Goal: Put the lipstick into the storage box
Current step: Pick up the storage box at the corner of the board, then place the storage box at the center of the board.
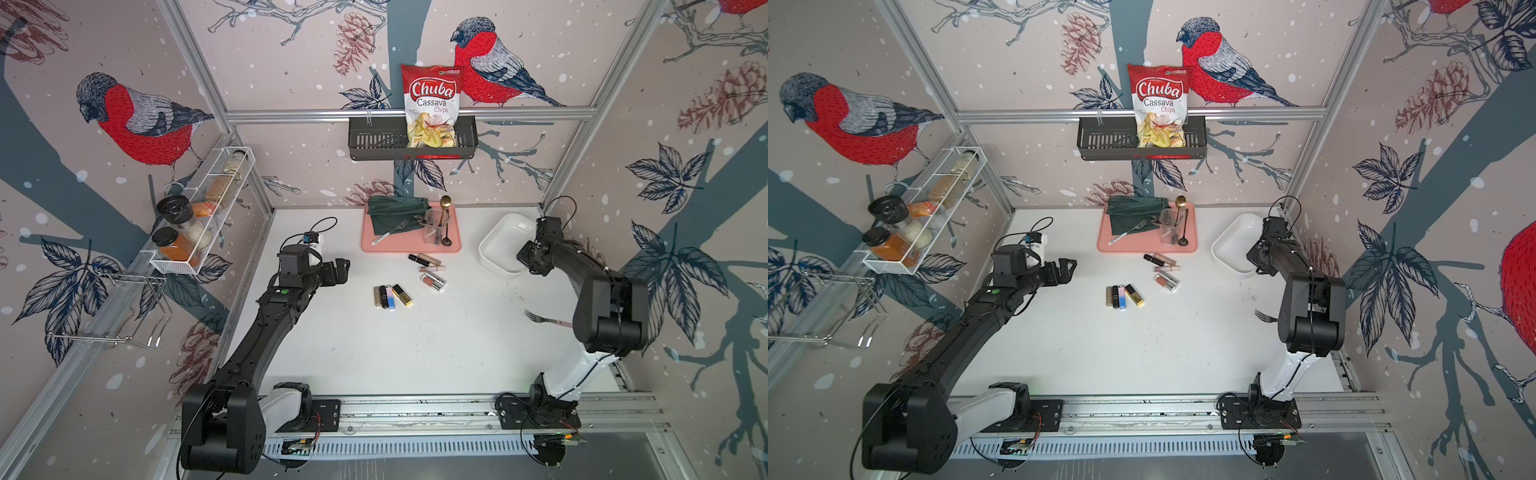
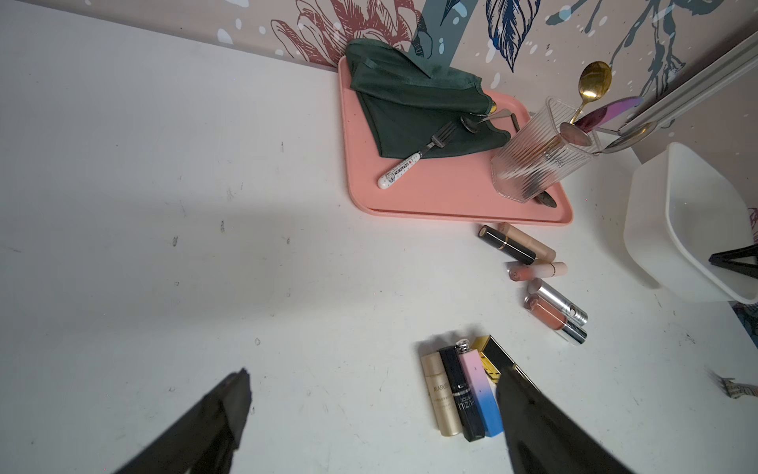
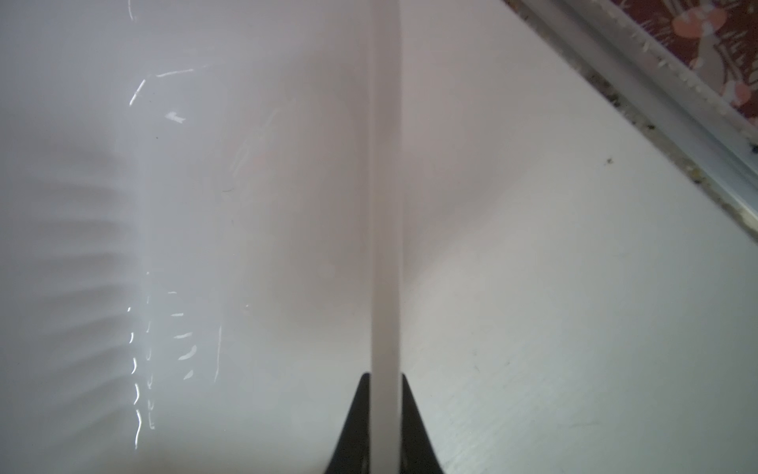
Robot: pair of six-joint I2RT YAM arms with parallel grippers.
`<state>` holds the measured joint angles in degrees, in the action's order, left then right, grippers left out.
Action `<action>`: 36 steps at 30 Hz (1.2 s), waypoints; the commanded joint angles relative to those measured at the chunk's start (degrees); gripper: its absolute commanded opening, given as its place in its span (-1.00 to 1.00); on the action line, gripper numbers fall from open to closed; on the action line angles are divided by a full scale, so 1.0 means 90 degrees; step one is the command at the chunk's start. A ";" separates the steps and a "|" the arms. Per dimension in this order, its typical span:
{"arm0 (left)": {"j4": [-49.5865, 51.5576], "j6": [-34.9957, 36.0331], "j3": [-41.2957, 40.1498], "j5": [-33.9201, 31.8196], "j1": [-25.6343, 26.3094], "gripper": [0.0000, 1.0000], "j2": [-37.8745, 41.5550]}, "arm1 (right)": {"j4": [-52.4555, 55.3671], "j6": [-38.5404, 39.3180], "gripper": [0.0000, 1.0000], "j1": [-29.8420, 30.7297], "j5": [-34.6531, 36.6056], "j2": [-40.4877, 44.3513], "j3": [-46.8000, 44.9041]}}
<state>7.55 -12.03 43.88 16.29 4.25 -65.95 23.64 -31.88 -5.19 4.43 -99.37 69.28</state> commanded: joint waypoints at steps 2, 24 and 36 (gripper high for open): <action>-0.0108 -0.0006 0.0027 0.0032 0.0005 0.94 0.0009 | -0.0355 0.0013 -1.00 0.0097 -0.0019 0.0656 -0.0133; -0.0728 -0.0104 -0.0666 -0.0293 0.0006 0.93 0.1992 | -0.0983 0.1063 -1.00 0.2357 -0.1138 0.2828 0.1184; 0.0184 -0.0800 -0.0390 -0.2012 0.0000 0.93 0.4124 | -0.0063 0.1551 -1.00 0.5277 -0.0590 0.0845 0.2785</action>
<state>7.27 -17.15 39.38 3.77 4.25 -31.75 20.95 -19.42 39.00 -2.74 -88.84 92.64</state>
